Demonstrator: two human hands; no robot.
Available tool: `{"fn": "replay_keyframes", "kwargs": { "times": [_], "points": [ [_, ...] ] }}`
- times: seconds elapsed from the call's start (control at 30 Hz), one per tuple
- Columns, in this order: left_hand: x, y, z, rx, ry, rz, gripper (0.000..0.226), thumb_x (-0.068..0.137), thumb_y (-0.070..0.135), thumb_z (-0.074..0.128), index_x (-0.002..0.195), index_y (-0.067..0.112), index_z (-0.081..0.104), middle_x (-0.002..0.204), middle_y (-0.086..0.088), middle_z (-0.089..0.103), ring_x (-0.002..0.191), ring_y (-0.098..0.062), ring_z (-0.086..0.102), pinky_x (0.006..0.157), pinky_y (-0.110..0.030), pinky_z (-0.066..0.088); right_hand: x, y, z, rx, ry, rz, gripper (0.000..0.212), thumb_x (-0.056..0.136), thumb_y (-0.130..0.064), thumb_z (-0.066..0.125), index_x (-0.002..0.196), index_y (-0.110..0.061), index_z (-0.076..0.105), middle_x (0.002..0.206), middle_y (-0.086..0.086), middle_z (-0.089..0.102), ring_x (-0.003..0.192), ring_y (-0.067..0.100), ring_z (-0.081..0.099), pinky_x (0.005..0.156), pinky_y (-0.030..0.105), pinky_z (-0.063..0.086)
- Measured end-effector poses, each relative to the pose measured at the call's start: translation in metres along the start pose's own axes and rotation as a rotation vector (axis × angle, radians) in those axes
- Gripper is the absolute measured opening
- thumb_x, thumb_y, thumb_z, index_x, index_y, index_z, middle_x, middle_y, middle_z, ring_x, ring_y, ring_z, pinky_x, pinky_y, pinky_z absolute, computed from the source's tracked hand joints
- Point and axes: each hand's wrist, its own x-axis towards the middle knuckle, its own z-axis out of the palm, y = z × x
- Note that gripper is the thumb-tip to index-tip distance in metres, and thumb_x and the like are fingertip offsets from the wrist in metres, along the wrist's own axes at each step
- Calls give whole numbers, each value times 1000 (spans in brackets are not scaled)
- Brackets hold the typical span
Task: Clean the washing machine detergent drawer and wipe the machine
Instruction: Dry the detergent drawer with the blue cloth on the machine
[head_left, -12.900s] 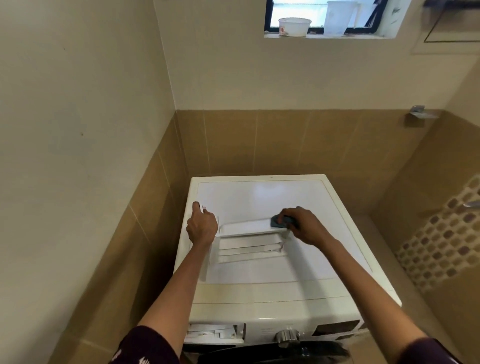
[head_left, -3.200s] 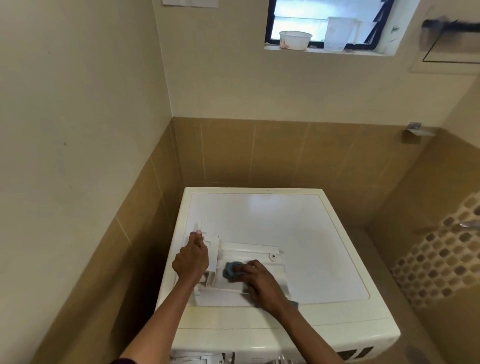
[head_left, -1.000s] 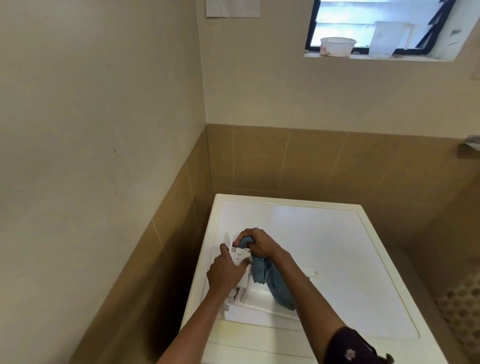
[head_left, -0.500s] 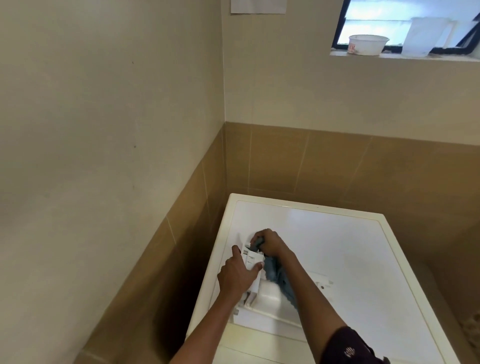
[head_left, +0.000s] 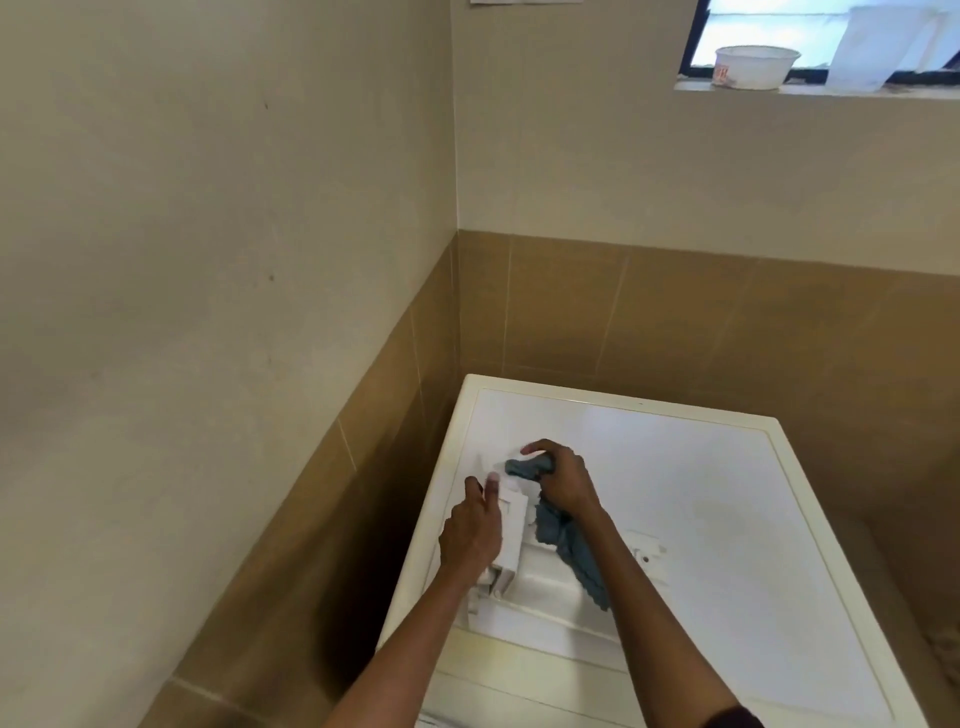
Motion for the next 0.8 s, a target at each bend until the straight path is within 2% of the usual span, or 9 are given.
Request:
{"fn": "replay_keyframes", "kwargs": {
  "times": [0.07,0.1,0.17,0.23,0.3,0.4,0.47,0.6,0.8],
  "points": [
    [-2,1,-2,-7,3,22,90,77,58,-13,143,11,26,128,-15,54,110,-33,57,89,-37,46,-19,-8,-7,-16,-94,-67,41,74,11,55,107,-11,65,109,9,68,101,26,62,80,25,47],
    [-2,1,-1,2,7,25,88,78,57,-13,142,11,27,129,-15,53,111,-34,56,89,-38,45,-29,-11,-9,-28,-94,-70,41,74,9,57,107,-13,65,110,7,68,100,25,62,78,25,47],
    [-1,1,1,4,12,11,60,96,47,2,136,13,33,121,-16,59,105,-33,59,87,-39,47,-49,-15,-11,-18,10,-108,40,72,6,59,102,-18,67,107,-2,69,100,20,61,75,25,48],
    [1,1,3,10,15,24,44,101,40,13,123,13,39,112,-17,63,98,-33,61,84,-41,50,-71,-24,-11,-80,98,-207,41,73,2,58,103,-25,69,106,-10,69,100,14,56,68,21,44],
    [2,-2,5,-5,17,28,42,101,39,15,117,11,41,109,-18,64,98,-35,61,82,-43,50,-93,-26,-1,-104,104,-324,40,79,-3,53,111,-23,66,108,-6,68,99,16,53,63,8,32],
    [3,-3,6,-93,-7,9,44,101,39,14,122,11,42,119,-19,59,109,-36,56,92,-43,45,-118,-15,19,19,171,-441,42,82,-8,49,118,-26,61,109,-3,68,93,15,54,74,1,33],
    [4,-3,6,-143,-32,-3,46,102,39,14,129,12,39,129,-18,54,118,-36,51,98,-43,39,-131,3,31,38,256,-510,40,84,-13,48,118,-32,55,108,-8,66,91,9,52,77,7,37],
    [5,-3,7,-122,-56,-5,50,102,39,11,140,14,29,139,-17,46,126,-36,45,104,-43,33,-140,21,52,-212,379,-695,27,93,-15,46,117,-20,57,105,-4,68,88,12,50,66,19,45],
    [5,-2,7,-66,-51,4,48,102,38,11,138,14,31,136,-18,49,123,-37,48,100,-43,37,-134,29,58,-453,560,-936,21,99,-15,42,116,-16,53,109,-1,52,89,16,49,66,25,33]
  ]
}}
